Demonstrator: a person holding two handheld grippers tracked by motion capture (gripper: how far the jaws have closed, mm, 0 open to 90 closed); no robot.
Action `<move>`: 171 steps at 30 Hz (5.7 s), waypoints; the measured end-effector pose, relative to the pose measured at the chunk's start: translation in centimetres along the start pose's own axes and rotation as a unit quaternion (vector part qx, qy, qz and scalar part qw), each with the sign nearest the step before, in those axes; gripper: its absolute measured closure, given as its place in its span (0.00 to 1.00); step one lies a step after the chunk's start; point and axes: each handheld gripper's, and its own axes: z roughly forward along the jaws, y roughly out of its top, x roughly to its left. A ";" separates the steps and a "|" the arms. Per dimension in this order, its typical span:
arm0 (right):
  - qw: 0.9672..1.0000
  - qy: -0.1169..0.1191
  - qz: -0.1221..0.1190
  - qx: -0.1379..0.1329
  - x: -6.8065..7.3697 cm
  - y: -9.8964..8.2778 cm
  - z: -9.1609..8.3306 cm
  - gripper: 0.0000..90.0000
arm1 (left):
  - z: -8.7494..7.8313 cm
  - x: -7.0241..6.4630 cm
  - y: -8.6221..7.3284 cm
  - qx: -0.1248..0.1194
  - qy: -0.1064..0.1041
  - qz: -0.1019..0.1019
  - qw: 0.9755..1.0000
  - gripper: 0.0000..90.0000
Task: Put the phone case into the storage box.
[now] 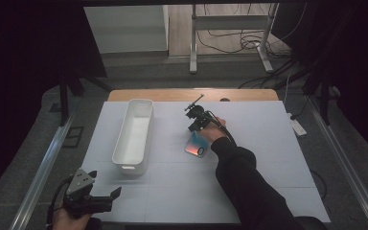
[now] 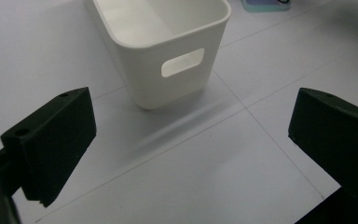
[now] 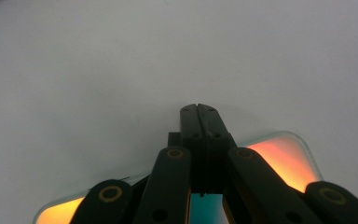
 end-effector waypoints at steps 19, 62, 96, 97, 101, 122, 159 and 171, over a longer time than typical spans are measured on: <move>0.999 -0.019 0.024 0.010 -2.5 -3.2 -1.9 0.99 | 0.0 0.0 0.0 0.002 0.001 0.001 1.000 0.02; 0.998 -0.011 0.052 0.016 -4.0 -11.1 -6.5 0.99 | 0.2 -0.3 0.2 0.011 0.006 0.011 1.000 0.02; 0.999 -0.007 0.050 0.017 -1.5 -16.5 -9.4 0.99 | 0.2 -0.4 0.2 0.011 0.006 0.019 1.000 0.02; 0.999 -0.006 0.050 0.018 -1.4 -16.6 -9.4 0.99 | 0.2 -0.4 0.2 0.011 0.006 0.019 1.000 0.02; 0.999 -0.003 0.051 0.016 -1.0 -17.0 -9.6 0.99 | 0.2 -0.4 0.2 0.010 0.005 0.018 1.000 0.02; 0.999 -0.002 0.042 0.011 0.8 -18.2 -10.5 0.99 | 0.1 -0.4 0.1 0.009 0.006 0.018 1.000 0.02; 0.998 0.006 0.036 -0.044 4.1 -17.9 -13.1 0.03 | 0.2 -0.5 0.2 0.010 0.007 0.019 1.000 0.02; 0.998 -0.009 0.051 -0.030 5.1 -17.3 -12.0 0.00 | 0.2 -0.5 0.2 0.011 0.007 0.019 1.000 0.02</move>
